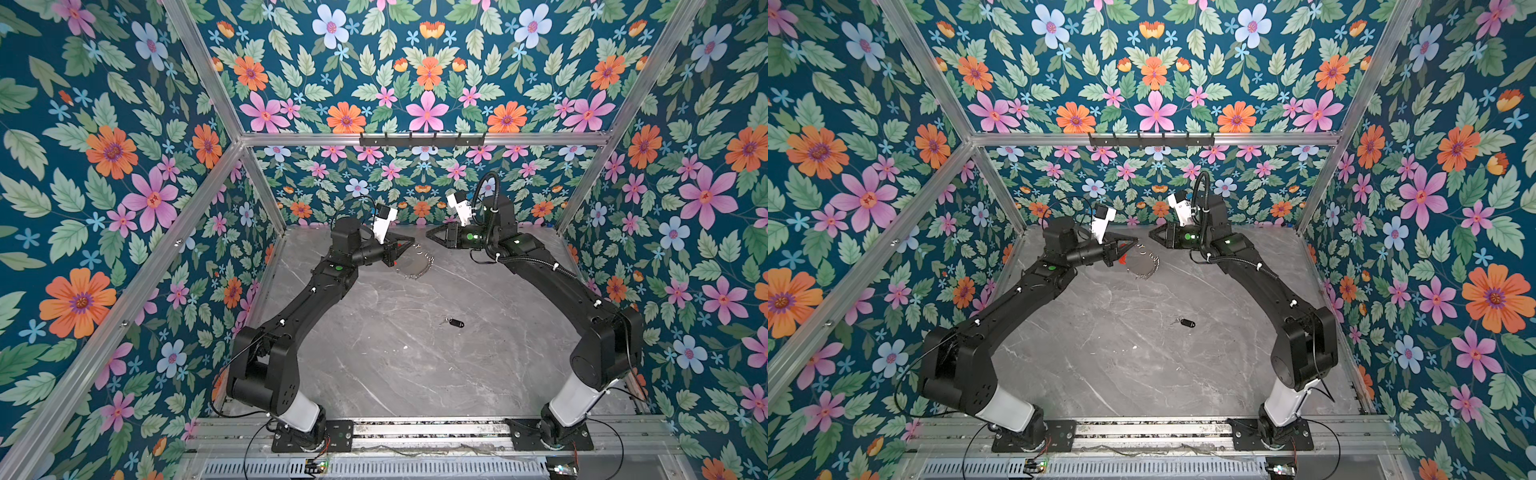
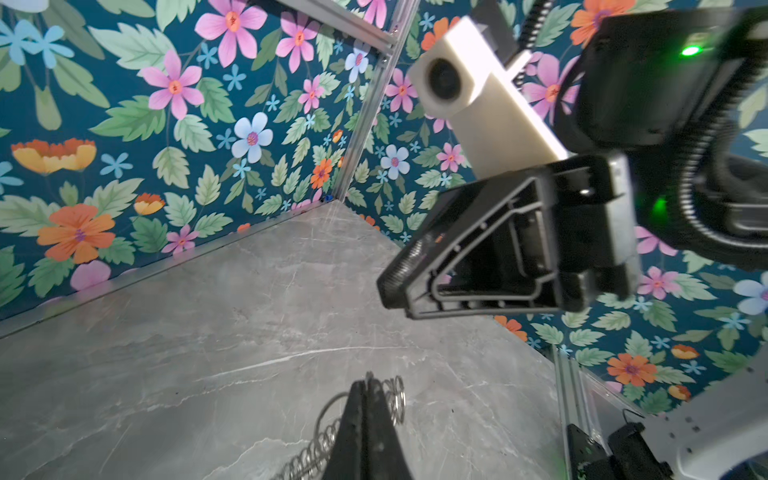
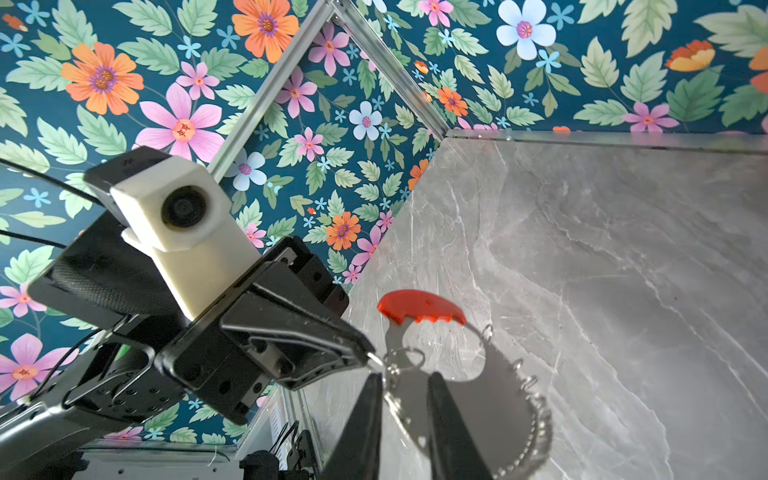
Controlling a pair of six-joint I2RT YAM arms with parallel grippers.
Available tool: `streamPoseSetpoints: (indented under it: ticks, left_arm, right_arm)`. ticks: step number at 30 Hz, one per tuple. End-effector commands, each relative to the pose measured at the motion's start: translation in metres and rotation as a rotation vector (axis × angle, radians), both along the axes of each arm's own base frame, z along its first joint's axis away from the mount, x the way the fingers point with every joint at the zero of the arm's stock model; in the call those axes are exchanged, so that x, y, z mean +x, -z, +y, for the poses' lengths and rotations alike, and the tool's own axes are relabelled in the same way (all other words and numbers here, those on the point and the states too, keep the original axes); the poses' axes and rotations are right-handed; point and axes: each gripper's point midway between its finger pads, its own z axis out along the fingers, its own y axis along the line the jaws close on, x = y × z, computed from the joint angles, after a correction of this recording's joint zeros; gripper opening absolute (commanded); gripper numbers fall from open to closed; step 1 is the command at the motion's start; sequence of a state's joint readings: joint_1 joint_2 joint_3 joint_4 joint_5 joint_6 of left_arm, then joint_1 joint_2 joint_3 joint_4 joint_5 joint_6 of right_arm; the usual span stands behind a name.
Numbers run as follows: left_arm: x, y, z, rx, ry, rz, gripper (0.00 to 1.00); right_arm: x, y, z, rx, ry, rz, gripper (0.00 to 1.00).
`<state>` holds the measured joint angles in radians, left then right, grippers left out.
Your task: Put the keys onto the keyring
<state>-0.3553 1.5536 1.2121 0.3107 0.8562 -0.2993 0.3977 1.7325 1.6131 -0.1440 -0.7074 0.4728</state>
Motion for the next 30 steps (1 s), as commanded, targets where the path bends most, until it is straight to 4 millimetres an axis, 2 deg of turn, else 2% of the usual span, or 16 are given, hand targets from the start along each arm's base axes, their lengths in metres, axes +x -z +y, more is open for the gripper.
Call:
streamPoseSetpoints:
  ticks: [1,3,7,11,18,25,30]
  left_arm:
    - [-0.007,-0.03,0.002,-0.097,0.069,-0.043,0.0]
    - [-0.007,-0.036,0.005,-0.124,0.076,-0.039,0.0]
    - [-0.004,-0.035,0.008,-0.137,0.071,-0.028,0.0]
    - [0.0,-0.04,0.008,-0.166,0.072,-0.033,0.0]
    - [0.007,-0.065,0.006,-0.292,0.094,-0.067,0.0]
    - [0.014,-0.079,0.006,-0.386,0.112,-0.091,0.0]
    - [0.019,-0.09,0.007,-0.449,0.112,-0.105,0.0]
  right_arm:
    - [0.003,-0.017,0.005,0.061,-0.049,-0.037,0.2]
    - [0.003,-0.02,0.006,0.071,-0.065,-0.039,0.19]
    - [0.006,-0.026,0.004,0.089,-0.056,-0.038,0.2]
    - [0.005,-0.03,0.013,0.153,-0.111,0.0,0.19]
    - [0.005,-0.057,0.017,0.226,-0.144,-0.048,0.19]
    - [-0.001,-0.065,0.014,0.199,-0.164,-0.074,0.21]
    - [0.006,-0.073,0.011,0.203,-0.163,-0.084,0.23]
